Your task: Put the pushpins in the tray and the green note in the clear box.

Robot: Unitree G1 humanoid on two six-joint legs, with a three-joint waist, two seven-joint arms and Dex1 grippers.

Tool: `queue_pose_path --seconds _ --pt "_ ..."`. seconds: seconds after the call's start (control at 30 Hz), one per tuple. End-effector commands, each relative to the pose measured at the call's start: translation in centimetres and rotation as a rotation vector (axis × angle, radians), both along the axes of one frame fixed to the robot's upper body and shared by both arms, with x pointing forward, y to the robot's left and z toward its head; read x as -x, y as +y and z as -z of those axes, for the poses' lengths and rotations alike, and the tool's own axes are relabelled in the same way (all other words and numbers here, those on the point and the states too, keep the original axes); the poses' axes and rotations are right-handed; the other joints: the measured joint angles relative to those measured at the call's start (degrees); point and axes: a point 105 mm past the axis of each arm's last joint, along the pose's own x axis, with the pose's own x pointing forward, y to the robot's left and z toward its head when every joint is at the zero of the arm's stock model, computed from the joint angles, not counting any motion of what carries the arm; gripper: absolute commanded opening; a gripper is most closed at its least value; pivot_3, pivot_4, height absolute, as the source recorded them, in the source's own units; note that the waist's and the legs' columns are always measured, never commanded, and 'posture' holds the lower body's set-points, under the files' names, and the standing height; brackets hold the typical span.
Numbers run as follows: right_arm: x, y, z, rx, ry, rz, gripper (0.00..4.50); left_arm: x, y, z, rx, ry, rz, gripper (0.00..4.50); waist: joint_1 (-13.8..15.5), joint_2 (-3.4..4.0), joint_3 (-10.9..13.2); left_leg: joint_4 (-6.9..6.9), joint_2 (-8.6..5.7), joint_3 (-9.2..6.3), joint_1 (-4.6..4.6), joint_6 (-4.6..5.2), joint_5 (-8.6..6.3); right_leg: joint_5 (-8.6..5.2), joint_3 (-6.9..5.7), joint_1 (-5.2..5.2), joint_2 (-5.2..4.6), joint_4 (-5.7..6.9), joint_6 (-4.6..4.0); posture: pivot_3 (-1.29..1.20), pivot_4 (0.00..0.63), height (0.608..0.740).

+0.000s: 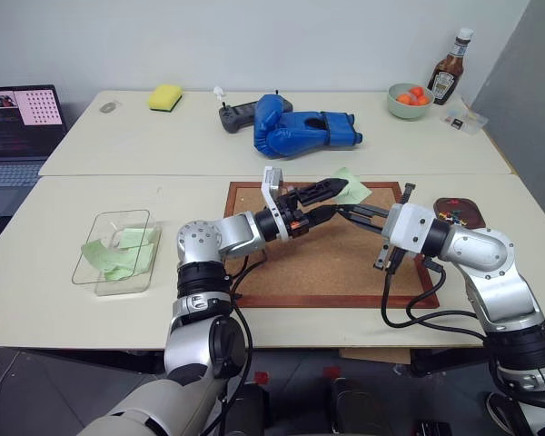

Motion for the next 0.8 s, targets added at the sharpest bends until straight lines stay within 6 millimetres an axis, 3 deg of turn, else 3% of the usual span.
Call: queue_pose_path --seconds 0.03,0.6,0.8 --pt "0.9 0.9 -1.4 -0.005 -0.068 -0.047 0.00 0.4 0.0 -1.0 0.031 -0.046 0.021 3.35 0.00 0.00 0.00 0.00 0.00 -0.01 0.00 0.00 0.00 0.00 -0.01 0.00 0.00 0.00 0.00 0.00 0.150 0.740" --pt "1.2 1.3 -1.9 -0.032 -0.056 -0.071 0.00 0.6 0.1 -1.1 0.036 -0.073 0.024 0.07 0.00 0.00 0.00 0.00 0.00 -0.01 0.00 0.00 0.00 0.00 0.00 0.00 0.00 0.00 0.00 0.00 0.150 0.740" --pt "1.1 1.2 -2.6 -0.118 0.016 -0.048 0.00 0.6 0.0 -0.3 -0.018 -0.092 0.020 0.07 -0.01 0.00 0.00 0.00 0.01 -0.01 0.00 0.00 0.00 0.01 -0.01 0.00 0.00 0.01 -0.01 0.00 0.150 0.740"
